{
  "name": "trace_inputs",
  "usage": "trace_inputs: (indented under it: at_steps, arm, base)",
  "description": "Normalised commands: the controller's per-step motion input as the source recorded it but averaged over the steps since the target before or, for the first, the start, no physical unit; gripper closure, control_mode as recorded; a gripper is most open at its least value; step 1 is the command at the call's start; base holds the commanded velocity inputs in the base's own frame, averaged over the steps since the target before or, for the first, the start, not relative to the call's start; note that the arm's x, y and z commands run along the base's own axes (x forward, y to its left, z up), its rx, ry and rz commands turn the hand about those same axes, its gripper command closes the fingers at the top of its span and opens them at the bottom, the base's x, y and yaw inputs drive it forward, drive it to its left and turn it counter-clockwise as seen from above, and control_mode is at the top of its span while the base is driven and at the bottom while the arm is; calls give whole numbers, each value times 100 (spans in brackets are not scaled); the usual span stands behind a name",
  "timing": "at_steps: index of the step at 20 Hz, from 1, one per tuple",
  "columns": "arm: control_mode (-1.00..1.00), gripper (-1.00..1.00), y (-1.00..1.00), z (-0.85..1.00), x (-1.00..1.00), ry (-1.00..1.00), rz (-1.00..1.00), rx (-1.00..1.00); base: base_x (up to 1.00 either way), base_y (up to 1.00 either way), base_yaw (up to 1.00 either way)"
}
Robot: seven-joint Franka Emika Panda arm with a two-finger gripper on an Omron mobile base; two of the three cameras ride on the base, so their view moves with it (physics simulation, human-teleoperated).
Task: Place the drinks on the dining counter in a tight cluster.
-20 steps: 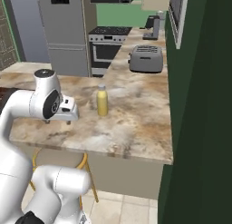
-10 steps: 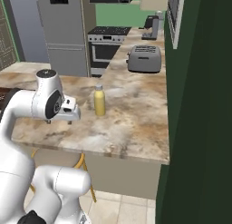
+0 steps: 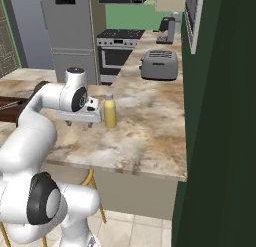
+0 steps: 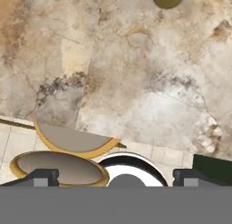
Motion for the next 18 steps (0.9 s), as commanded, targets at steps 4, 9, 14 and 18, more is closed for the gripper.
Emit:
trace_inputs:
  at_steps: [4, 9, 14, 18]
  arm:
    - [-100, -100, -9, 8, 98, 15, -11, 0]
    - [-100, -100, -29, 4, 100, 10, -17, 0]
    - [-100, -100, -12, 0, 87, 1, -15, 1]
    - [-100, -100, -3, 0, 79, 2, -1, 0]
  base:
    - [0, 0, 0]
    - [0, 0, 0]
    - [0, 0, 0]
    - [0, 0, 0]
